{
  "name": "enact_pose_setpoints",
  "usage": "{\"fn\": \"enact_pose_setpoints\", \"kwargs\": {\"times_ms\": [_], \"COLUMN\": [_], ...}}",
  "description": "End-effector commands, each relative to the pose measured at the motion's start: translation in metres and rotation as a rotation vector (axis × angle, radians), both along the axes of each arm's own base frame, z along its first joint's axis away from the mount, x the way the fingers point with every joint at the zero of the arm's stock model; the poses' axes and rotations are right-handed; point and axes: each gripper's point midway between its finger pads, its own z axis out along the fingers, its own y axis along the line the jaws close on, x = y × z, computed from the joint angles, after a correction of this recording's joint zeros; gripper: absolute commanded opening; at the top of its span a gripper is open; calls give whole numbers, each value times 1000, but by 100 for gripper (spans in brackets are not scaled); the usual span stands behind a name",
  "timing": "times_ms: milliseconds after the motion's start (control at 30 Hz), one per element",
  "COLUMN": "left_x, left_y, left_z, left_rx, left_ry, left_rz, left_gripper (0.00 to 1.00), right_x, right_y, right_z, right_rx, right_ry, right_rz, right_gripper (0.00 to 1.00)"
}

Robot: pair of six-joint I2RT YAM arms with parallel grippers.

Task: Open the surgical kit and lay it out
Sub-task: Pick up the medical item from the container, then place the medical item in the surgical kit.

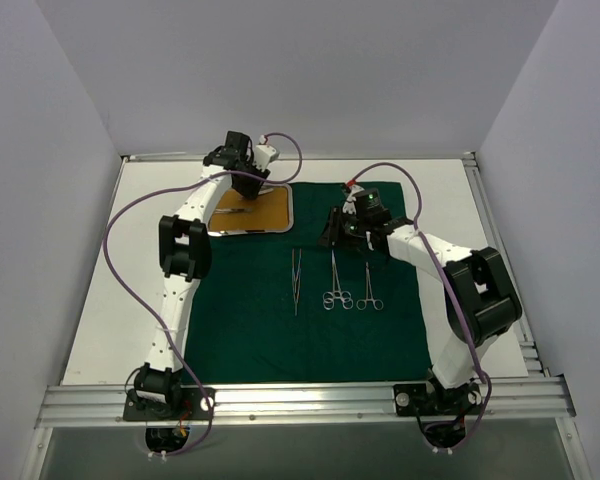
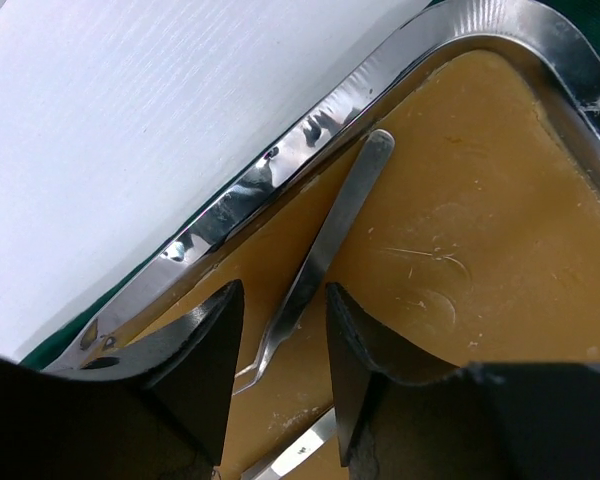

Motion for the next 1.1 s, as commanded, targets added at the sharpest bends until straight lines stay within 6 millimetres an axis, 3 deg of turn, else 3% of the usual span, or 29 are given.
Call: {"fn": "enact_pose_setpoints", "kwargs": {"times_ms": [0, 133, 367, 467, 633, 767, 800, 933, 967, 1000, 1033, 1067], "left_x": [5, 5, 2, 4, 0, -24, -33, -66, -67, -83, -94, -106], "left_y": [5, 6, 0, -3, -8, -13, -12, -7, -14, -13, -23, -30], "left_z": [6, 11, 39, 64, 114, 146, 159, 172, 182, 213, 178, 182], "left_rx": [-22, -21, -41, -50, -33, 86, 127, 395, 434, 486, 566, 590], "left_ry": [-5, -15, -68, -118, -211, -249, -271, -359, -440, -542, -601, -689], "left_rz": [19, 24, -42, -65, -146, -308, -352, -672, -732, -796, -986, -1072], "left_gripper": [47, 34, 9, 3, 2, 2, 2, 2, 2, 2, 2, 2], "right_x": [-2, -2, -3, -2, 1, 13, 23, 43, 47, 51, 55, 56], "right_y": [-7, -7, -9, -9, -9, -18, -25, -54, -59, -64, -73, -75], "right_z": [18, 19, 23, 25, 35, 54, 67, 93, 97, 101, 103, 107], "right_rx": [-3, -1, -3, 1, 10, 30, 40, 16, 11, 16, 14, 26], "right_ry": [-41, -44, -55, -59, -81, -101, -130, -178, -186, -195, -184, -191], "right_rz": [-9, -13, -18, -22, -28, -54, -72, -117, -125, -125, -131, -119], "right_gripper": [34, 34, 34, 34, 34, 34, 34, 34, 34, 35, 36, 36]}}
